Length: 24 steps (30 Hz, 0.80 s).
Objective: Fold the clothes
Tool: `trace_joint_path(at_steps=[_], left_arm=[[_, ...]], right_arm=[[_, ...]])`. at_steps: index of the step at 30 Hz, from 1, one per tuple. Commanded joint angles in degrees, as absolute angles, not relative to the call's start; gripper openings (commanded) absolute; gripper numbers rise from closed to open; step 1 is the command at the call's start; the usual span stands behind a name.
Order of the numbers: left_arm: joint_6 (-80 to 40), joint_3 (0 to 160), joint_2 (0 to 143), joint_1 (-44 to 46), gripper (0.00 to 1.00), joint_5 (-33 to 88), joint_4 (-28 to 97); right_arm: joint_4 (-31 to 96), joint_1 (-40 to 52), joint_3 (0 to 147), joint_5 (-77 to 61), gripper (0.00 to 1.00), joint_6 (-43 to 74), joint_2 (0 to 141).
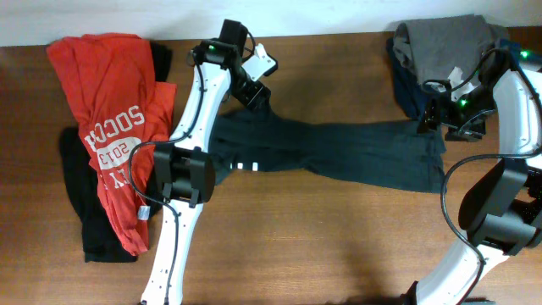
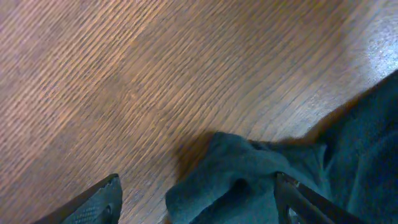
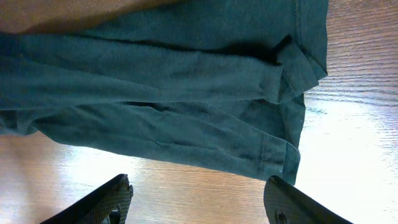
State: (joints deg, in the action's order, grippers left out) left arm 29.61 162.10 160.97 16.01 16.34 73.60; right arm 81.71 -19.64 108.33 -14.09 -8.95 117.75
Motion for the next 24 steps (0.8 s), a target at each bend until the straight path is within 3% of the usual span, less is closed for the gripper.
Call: trace_joint_path(at_steps=[1, 5, 12, 18, 24], left_arm=[[32.97, 162.23, 161.88, 15.55, 0.72, 17.65, 73.69], [33.1, 162.23, 162.34, 15.57, 0.64, 17.65, 73.03], [33.06, 162.23, 164.38, 15.77, 0.25, 17.65, 73.08], [31.18, 162.65, 164.35, 15.7, 0.12, 15.99, 71.31], [21.19, 176.4, 164.24, 15.73, 0.03, 5.65, 73.45]], right_arm=[[81.87, -19.03, 109.43, -14.37, 0.73, -8.99, 117.69], [81.89, -19.03, 109.43, -14.37, 0.73, -8.99, 117.69], [81.91, -19.03, 109.43, -14.39, 0.73, -8.99, 117.69], [81.87, -19.03, 109.43, -14.37, 0.73, -8.99, 117.69], [81.62, -19.03, 109.43, -14.39, 0.73, -8.99, 117.69]])
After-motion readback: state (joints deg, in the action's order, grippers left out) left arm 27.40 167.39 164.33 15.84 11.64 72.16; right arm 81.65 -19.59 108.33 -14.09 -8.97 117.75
